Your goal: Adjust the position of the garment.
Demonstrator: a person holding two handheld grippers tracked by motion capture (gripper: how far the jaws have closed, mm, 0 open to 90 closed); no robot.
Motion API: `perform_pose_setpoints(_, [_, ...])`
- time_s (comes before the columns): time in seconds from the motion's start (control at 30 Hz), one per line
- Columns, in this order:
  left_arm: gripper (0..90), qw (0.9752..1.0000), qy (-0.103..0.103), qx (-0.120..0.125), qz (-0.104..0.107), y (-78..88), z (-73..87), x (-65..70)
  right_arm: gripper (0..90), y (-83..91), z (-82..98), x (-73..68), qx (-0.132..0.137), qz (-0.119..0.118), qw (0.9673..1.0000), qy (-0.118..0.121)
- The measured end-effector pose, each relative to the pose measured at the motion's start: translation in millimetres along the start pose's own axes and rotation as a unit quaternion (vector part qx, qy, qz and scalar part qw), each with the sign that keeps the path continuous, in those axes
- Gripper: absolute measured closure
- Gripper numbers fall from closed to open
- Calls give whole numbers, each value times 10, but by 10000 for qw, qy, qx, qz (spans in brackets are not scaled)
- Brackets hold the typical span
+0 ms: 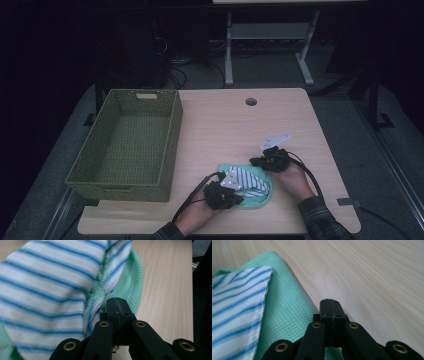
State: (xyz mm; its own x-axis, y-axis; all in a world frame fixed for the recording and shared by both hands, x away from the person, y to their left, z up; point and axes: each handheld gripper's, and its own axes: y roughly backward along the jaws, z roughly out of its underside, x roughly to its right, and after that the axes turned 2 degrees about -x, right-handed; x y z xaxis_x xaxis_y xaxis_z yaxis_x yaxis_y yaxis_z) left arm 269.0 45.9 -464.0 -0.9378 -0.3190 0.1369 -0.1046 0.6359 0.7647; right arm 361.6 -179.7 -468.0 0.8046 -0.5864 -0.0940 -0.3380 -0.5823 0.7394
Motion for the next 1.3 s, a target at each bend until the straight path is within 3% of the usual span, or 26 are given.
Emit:
perform_pose_setpoints(0.77, [896, 9980, 114, -182, -588, 111, -6, -342, 900, 222, 232, -102, -168, -72, 9998, 13])
perform_pose_setpoints(1.07, [895, 9975, 190, -136, -660, 85, -45, -413, 900, 301, 306, -172, -217, -127, 9997, 51])
perform_pose_setpoints(1.3, [895, 9968, 101, -210, -770, 49, -112, -468, 900, 365, 395, -232, -191, -198, 9996, 54])
